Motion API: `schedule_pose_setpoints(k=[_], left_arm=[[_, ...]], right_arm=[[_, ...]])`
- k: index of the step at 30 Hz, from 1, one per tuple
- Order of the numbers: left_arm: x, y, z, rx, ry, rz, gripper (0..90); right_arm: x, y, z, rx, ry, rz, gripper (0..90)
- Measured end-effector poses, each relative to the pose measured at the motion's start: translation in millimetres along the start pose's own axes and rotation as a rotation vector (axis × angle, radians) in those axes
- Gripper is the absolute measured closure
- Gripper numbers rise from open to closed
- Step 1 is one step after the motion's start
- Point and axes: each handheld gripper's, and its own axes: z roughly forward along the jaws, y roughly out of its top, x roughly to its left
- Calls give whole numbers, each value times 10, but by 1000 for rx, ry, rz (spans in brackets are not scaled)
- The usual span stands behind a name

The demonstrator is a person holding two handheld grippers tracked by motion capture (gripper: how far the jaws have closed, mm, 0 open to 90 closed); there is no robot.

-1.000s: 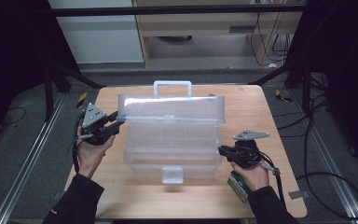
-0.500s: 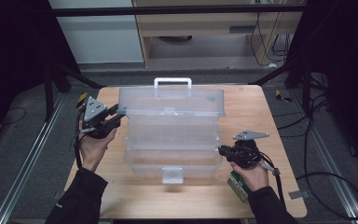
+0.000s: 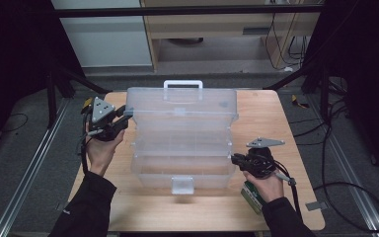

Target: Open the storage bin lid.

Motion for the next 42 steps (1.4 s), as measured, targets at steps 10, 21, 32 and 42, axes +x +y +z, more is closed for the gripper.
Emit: schedule_pose_setpoints(k=[10, 21, 32, 42], left_arm=[[20, 31, 59, 7, 17, -18, 757], [49, 78, 118, 9, 15, -40, 764], [74, 138, 185, 14, 23, -54, 770], [104, 201, 279, 15, 36, -60, 774]], right_arm=[[-3, 4, 6, 6, 0, 12, 786], [-3, 7, 12, 5, -5, 9, 782], [1, 11, 21, 8, -10, 9, 775], [-2, 11, 22, 7, -6, 12, 775]])
